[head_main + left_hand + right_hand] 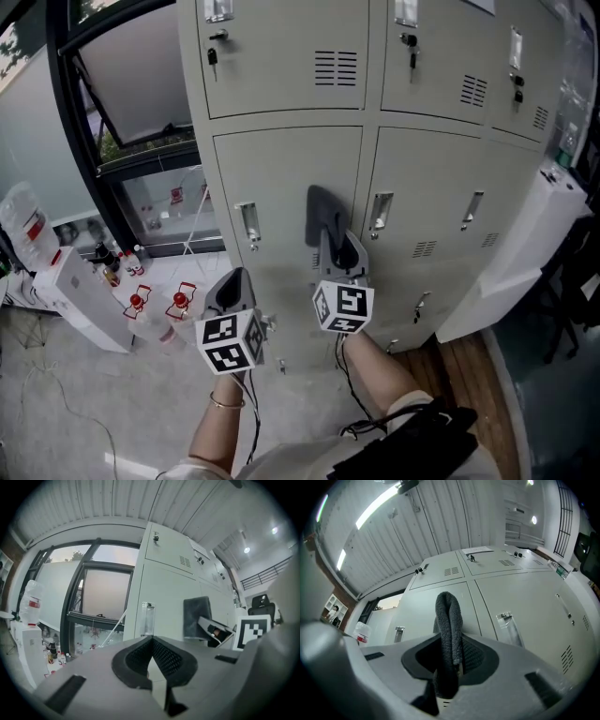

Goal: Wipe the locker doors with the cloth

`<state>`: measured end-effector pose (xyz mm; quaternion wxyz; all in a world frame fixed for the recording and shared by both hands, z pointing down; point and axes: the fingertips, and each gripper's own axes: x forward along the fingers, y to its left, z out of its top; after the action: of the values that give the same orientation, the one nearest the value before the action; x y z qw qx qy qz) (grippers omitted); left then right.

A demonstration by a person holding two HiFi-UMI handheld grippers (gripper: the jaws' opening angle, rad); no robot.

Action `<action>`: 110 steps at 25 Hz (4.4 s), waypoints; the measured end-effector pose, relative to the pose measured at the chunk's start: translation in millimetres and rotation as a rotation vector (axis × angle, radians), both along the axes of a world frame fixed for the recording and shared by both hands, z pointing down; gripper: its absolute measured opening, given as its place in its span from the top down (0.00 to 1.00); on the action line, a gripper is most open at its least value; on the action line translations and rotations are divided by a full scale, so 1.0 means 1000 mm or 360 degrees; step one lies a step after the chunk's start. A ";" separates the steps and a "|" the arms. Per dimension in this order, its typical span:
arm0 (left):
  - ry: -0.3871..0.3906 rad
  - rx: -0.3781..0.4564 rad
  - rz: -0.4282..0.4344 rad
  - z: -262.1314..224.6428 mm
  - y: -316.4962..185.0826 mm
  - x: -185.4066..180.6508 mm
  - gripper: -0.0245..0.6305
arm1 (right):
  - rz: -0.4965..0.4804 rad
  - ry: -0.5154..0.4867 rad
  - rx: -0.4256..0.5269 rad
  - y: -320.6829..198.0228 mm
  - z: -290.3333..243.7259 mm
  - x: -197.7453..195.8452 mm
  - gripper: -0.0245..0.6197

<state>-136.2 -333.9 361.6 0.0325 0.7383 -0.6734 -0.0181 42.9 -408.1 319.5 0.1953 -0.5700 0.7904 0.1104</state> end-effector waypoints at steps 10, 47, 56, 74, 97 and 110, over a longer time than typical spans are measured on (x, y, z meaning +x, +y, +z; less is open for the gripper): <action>-0.0014 0.0001 0.0025 -0.002 -0.005 0.023 0.96 | 0.0102 -0.0008 -0.0012 -0.007 0.002 0.053 0.84; -0.0052 -0.0032 0.0066 0.003 -0.020 0.068 0.96 | 0.0519 -0.0024 -0.0048 -0.033 0.007 0.234 0.84; -0.0053 -0.0017 0.0050 0.003 -0.022 0.073 0.96 | 0.0644 -0.0046 -0.0078 -0.037 0.010 0.281 0.84; -0.0044 -0.0004 0.0018 0.005 -0.027 0.068 0.96 | 0.0878 -0.0081 -0.0150 -0.043 0.019 0.352 0.84; -0.0002 -0.0112 -0.0043 0.045 -0.009 0.002 0.96 | 0.0224 0.0012 0.0056 0.038 0.017 0.104 0.84; -0.0019 -0.0175 -0.0162 0.070 0.021 -0.097 0.96 | -0.0153 0.0024 -0.0104 0.057 0.088 -0.093 0.84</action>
<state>-233.5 -312.7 431.7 0.0680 0.7002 -0.7103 0.0219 -50.2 -351.2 407.8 0.1756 -0.5366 0.8216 0.0793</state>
